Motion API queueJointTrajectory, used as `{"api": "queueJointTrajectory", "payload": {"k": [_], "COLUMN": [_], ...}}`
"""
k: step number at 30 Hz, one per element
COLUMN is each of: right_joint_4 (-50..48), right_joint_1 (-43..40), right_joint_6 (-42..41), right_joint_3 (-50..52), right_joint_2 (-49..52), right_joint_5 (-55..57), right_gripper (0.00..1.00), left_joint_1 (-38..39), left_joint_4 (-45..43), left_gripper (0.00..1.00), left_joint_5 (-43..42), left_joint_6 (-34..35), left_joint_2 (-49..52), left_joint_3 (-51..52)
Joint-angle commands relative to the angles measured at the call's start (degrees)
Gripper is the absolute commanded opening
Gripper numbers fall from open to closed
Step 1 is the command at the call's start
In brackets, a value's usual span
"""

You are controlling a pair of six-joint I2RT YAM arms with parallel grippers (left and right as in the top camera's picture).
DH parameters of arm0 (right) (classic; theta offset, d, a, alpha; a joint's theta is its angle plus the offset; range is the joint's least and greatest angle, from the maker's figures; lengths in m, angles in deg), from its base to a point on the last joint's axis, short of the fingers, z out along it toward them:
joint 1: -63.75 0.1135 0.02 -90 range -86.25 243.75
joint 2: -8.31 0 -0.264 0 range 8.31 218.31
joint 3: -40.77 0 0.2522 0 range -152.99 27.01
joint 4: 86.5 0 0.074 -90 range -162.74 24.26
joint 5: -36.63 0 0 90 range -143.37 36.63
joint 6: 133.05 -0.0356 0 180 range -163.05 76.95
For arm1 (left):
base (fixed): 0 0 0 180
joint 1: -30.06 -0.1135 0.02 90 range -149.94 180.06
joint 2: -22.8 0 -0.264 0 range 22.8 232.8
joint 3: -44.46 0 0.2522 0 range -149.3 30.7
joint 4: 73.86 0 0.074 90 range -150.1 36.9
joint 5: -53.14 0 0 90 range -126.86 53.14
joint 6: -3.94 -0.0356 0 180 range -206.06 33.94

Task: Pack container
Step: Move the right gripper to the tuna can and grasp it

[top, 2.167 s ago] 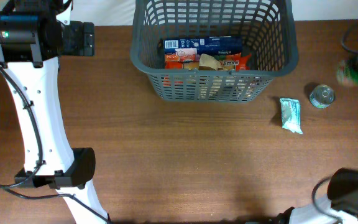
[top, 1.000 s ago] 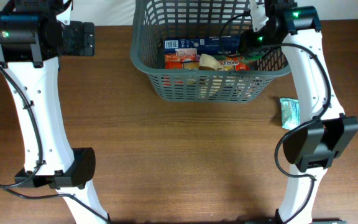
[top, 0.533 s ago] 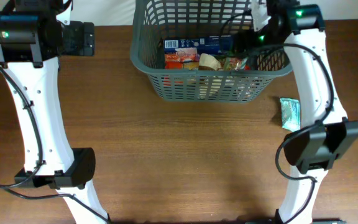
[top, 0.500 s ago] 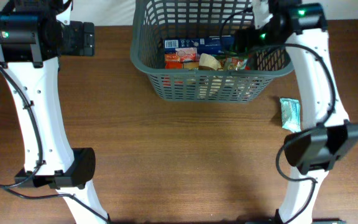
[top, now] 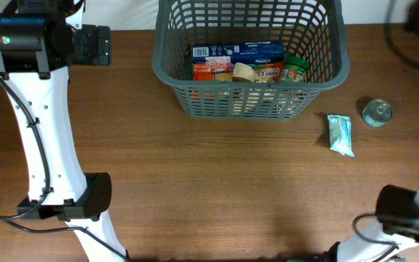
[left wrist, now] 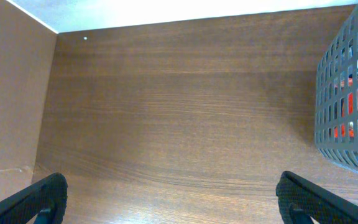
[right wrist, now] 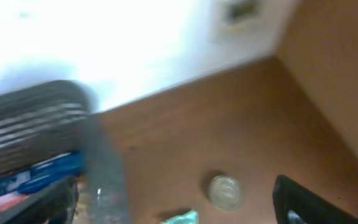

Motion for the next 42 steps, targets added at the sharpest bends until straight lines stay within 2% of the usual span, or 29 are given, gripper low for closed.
{"api": "queueJointTrajectory", "payload": {"k": [1, 6, 11, 16, 26, 35, 42], "right_joint_4": [0.94, -2.27, -11.37, -18.62, -22.69, -24.76, -25.83], "right_joint_1": [-5.55, -9.29, -9.16, -9.18, -9.16, -9.16, -9.16], "right_joint_6": [-5.57, -8.81, -9.84, -9.84, -9.81, -9.79, -9.81], "right_joint_3": [4.42, 15.63, 30.4, 39.21, 40.81, 40.81, 40.85], "right_joint_2": [3.96, 6.67, 9.64, 13.42, 22.29, 25.14, 25.22], "right_joint_5": [-4.72, -3.37, -2.4, -1.66, -1.68, -1.7, -1.7], "right_gripper": [0.9, 0.91, 0.93, 0.94, 0.94, 0.94, 0.86], "left_joint_1": [-0.11, -0.11, -0.11, -0.11, -0.11, -0.11, -0.11], "left_joint_4": [0.02, 0.02, 0.02, 0.02, 0.02, 0.02, 0.02], "left_gripper": [0.99, 0.99, 0.99, 0.99, 0.99, 0.99, 0.99], "left_joint_5": [-0.44, -0.44, -0.44, -0.44, -0.44, -0.44, -0.44], "left_joint_6": [0.98, 0.98, 0.98, 0.98, 0.98, 0.98, 0.98], "left_joint_2": [-0.15, -0.15, -0.15, -0.15, -0.15, -0.15, -0.15], "left_joint_3": [-0.02, 0.0, -0.02, -0.02, 0.0, -0.02, -0.02]}}
